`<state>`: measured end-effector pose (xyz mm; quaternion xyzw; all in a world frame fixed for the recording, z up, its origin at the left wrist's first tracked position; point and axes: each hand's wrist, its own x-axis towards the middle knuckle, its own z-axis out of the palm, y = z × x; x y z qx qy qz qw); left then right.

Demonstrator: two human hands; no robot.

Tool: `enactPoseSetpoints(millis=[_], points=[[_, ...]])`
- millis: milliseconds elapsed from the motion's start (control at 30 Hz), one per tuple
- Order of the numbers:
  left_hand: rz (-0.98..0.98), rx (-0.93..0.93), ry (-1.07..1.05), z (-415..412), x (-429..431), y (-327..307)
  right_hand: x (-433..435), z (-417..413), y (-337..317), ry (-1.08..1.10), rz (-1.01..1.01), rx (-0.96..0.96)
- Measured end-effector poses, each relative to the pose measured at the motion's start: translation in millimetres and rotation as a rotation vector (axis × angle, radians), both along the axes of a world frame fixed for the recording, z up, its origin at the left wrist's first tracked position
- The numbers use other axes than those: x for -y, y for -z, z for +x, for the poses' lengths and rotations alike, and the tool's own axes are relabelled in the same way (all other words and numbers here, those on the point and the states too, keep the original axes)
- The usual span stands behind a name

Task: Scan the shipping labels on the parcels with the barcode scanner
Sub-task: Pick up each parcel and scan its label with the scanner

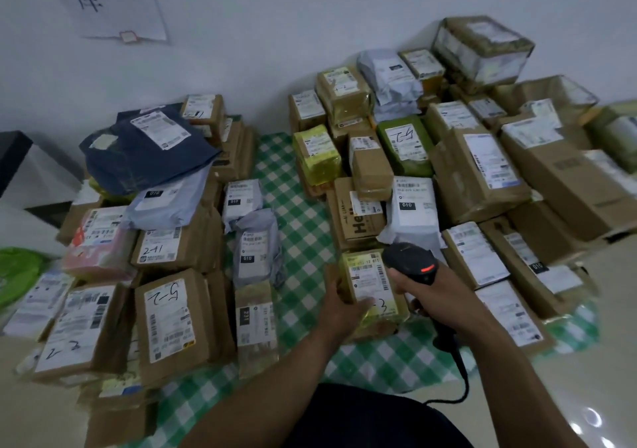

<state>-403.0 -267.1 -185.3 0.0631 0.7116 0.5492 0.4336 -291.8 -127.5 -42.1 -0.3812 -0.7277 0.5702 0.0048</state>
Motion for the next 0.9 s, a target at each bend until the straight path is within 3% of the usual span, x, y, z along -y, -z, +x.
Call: enactPoseSetpoints(millis=[300,500,633,900], points=[[0.166,0.042,0.115,10.8,11.9,-2.6,1.8,9.0,20.6,0.073,-0.026,0.023],[0.206,0.083,-0.056,3.4,17.6,-22.1,1.9,7.7,17.8,0.1,0.009,-0.029],[0.207,0.003,-0.182,-8.8,25.3,-45.2,6.8,-0.6,10.0,0.152,0.005,-0.134],[0.327,-0.015,-0.236,-42.0,43.3,-87.4,7.7,-23.7,-19.6,-0.004,-0.014,-0.276]])
